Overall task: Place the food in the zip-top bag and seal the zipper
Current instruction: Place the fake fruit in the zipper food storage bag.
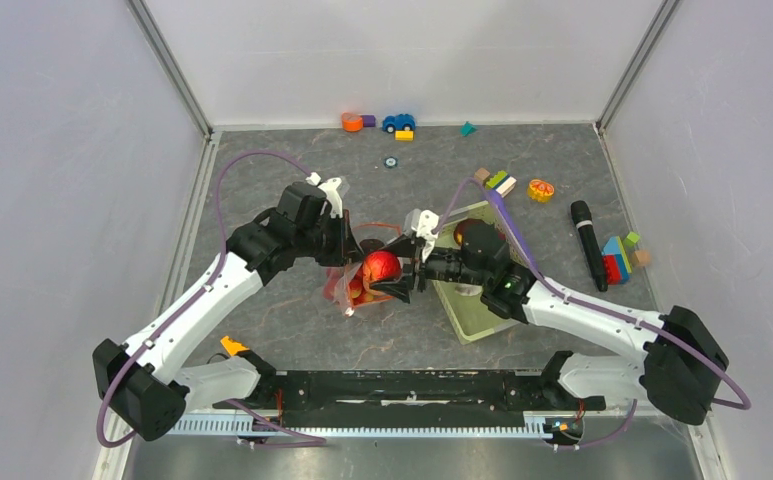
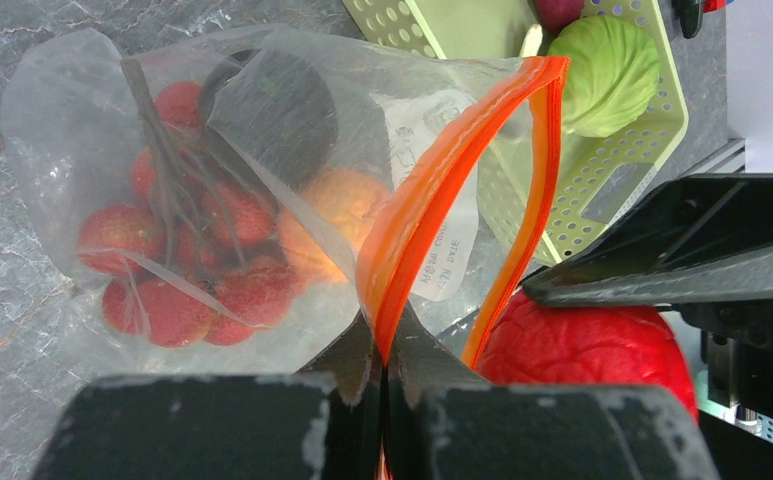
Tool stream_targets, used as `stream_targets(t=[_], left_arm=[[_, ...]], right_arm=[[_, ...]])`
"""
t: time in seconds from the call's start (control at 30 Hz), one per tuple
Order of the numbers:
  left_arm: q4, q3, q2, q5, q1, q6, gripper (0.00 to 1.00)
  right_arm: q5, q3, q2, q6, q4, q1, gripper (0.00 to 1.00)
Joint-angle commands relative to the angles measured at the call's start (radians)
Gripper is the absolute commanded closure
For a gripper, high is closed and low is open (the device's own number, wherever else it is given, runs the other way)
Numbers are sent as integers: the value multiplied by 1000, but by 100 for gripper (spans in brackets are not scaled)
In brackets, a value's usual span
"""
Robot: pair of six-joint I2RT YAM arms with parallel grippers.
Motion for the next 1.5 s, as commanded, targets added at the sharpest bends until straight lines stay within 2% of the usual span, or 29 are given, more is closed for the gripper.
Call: stream_targets(t=[0.0, 0.17, 0.4, 0.5, 0.77, 0.8, 1.07, 1.3, 1.47], left_arm=[[55, -6, -21, 18, 2, 10, 98], [54, -1, -11, 38, 2, 15, 98], [55, -2, 1, 41, 2, 17, 98], [55, -1, 10, 46, 2, 17, 98], [57, 1, 11, 58, 2, 16, 98], [58, 0, 10, 61, 2, 16, 98], [61, -2, 12, 66, 2, 14, 98], [61, -3, 27, 75, 2, 10, 98], [61, -3, 32, 72, 2, 9, 98]], right_arm=[[-9, 44, 38, -68, 1, 20, 56], [1, 84, 88, -124, -48, 32, 55], [3, 113, 123, -149, -84, 38, 49], [9, 120, 132, -157, -102, 39, 40], [3, 121, 118, -175, -116, 40, 3], [-3, 120, 116, -175, -116, 40, 2], [-35, 100, 71, -159, -98, 40, 2], [-48, 40, -56, -172, -80, 40, 2], [30, -12, -176, -187, -80, 39, 2]])
